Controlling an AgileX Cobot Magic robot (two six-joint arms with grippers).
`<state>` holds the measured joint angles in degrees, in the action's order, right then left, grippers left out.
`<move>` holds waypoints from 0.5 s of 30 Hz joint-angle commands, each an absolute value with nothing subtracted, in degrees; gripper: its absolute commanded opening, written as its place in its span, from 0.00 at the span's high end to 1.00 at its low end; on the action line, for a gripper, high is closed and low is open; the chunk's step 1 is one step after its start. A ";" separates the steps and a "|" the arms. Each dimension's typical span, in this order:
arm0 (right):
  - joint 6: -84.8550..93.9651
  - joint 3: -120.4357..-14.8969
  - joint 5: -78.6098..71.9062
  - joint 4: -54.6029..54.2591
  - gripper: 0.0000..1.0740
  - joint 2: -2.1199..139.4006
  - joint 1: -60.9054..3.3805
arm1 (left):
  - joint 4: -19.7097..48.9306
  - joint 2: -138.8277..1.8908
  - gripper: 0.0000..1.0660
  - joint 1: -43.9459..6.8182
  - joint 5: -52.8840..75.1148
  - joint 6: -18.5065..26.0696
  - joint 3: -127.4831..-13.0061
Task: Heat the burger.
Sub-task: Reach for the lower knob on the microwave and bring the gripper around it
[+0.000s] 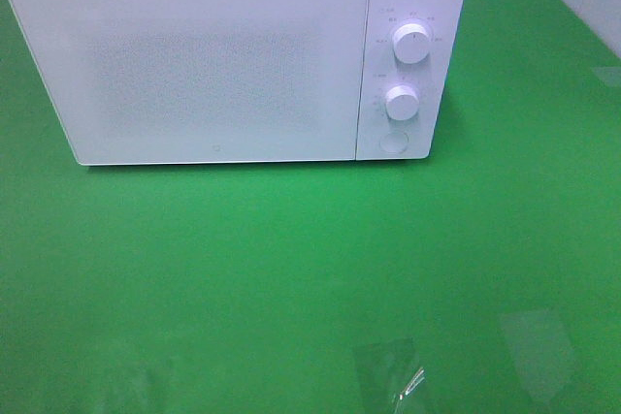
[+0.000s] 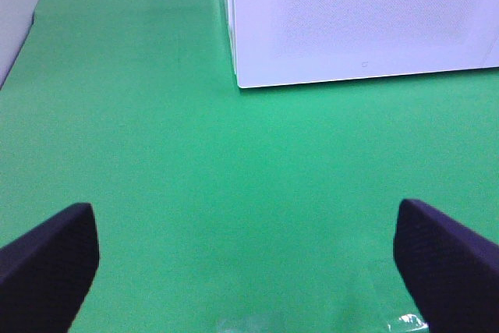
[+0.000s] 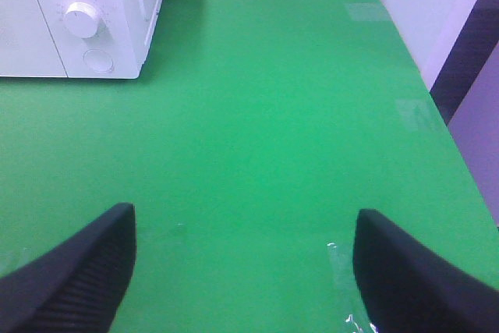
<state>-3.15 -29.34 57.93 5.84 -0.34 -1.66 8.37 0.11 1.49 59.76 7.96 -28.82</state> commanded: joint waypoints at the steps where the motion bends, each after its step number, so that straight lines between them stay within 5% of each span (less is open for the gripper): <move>1: -2.98 -29.16 57.24 5.67 0.29 -1.49 -1.49 | 8.54 -0.17 0.11 1.89 59.42 8.02 -28.99; 15: -2.81 -29.16 57.24 5.67 0.29 -1.26 -1.49 | 8.48 1.72 0.11 2.18 59.42 8.02 -28.99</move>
